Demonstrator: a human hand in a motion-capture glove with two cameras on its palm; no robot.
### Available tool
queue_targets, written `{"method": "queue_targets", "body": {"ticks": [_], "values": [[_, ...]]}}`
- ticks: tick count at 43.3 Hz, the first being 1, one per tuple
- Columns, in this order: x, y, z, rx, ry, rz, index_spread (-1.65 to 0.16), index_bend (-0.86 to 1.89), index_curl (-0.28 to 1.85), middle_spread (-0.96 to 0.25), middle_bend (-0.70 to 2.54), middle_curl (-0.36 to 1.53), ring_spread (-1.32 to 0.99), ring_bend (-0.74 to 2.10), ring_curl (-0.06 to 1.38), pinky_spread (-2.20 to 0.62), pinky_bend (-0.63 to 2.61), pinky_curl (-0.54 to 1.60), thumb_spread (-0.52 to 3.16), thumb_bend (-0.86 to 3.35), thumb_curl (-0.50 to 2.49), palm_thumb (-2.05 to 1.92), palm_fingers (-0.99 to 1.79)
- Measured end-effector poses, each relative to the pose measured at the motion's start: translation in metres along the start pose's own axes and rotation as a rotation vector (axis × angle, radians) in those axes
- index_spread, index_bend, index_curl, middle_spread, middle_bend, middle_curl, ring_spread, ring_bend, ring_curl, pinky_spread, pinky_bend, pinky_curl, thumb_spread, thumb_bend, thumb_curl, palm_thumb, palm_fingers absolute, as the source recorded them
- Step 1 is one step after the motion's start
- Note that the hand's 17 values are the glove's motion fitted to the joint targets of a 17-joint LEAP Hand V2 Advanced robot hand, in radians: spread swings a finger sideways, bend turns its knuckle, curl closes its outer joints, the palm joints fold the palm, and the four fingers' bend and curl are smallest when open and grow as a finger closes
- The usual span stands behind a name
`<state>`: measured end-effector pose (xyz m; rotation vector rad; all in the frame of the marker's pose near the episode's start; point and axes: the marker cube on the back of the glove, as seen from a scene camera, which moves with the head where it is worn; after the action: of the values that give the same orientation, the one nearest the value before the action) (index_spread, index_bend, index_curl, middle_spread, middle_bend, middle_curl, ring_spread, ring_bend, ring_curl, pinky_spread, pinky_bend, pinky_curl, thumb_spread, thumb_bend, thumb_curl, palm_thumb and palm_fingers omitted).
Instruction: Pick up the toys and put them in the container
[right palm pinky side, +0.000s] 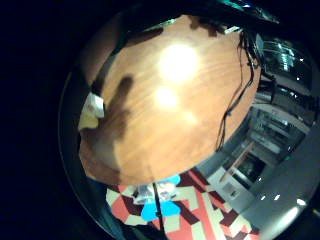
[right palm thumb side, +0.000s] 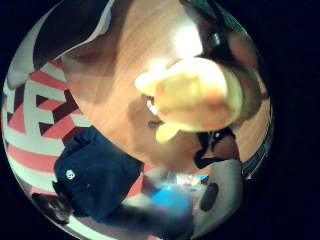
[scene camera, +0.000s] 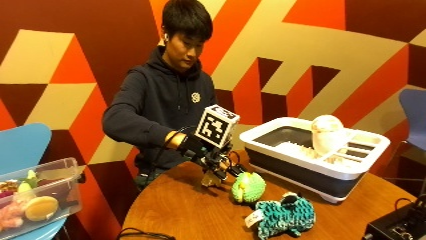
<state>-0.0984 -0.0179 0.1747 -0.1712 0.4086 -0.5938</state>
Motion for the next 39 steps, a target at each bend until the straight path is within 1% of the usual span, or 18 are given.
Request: {"method": "queue_targets", "body": {"ticks": [6,12,18,24,32,37,39], "values": [[-0.003,0.003,-0.002,0.050,-0.039,-0.033,-0.35,1.11,0.65,-0.03,0.12,0.13,0.01,0.06,0.02,0.05,0.49,0.30,1.27,0.11,0.47,0.65,-0.06],[-0.001,0.009,-0.011,0.089,-0.154,-0.064,-0.31,1.27,0.69,-0.08,0.25,0.19,-0.01,0.07,0.00,0.04,0.47,0.30,1.30,0.14,0.46,0.71,0.00],[-0.003,0.018,-0.040,0.147,-0.284,-0.079,-0.27,1.31,0.68,-0.13,0.49,0.28,-0.04,0.07,-0.01,0.03,0.42,0.29,1.34,0.18,0.46,0.78,0.09],[-0.009,0.025,-0.081,0.246,-0.331,-0.098,-0.23,1.28,0.66,-0.17,0.72,0.37,-0.09,0.11,-0.01,0.02,0.39,0.29,1.35,0.20,0.47,0.82,0.17],[-0.024,0.026,-0.140,0.395,-0.406,-0.180,-0.20,1.26,0.65,-0.21,0.88,0.44,-0.14,0.13,0.00,0.01,0.38,0.30,1.34,0.19,0.48,0.83,0.18],[-0.031,0.016,-0.178,0.484,-0.382,-0.244,-0.18,1.26,0.64,-0.22,0.92,0.47,-0.15,0.14,0.00,0.01,0.40,0.31,1.33,0.18,0.49,0.83,0.17],[-0.036,0.009,-0.190,0.508,-0.390,-0.245,-0.18,1.28,0.64,-0.22,0.92,0.47,-0.16,0.13,0.00,0.01,0.40,0.31,1.32,0.17,0.50,0.83,0.16]]}}
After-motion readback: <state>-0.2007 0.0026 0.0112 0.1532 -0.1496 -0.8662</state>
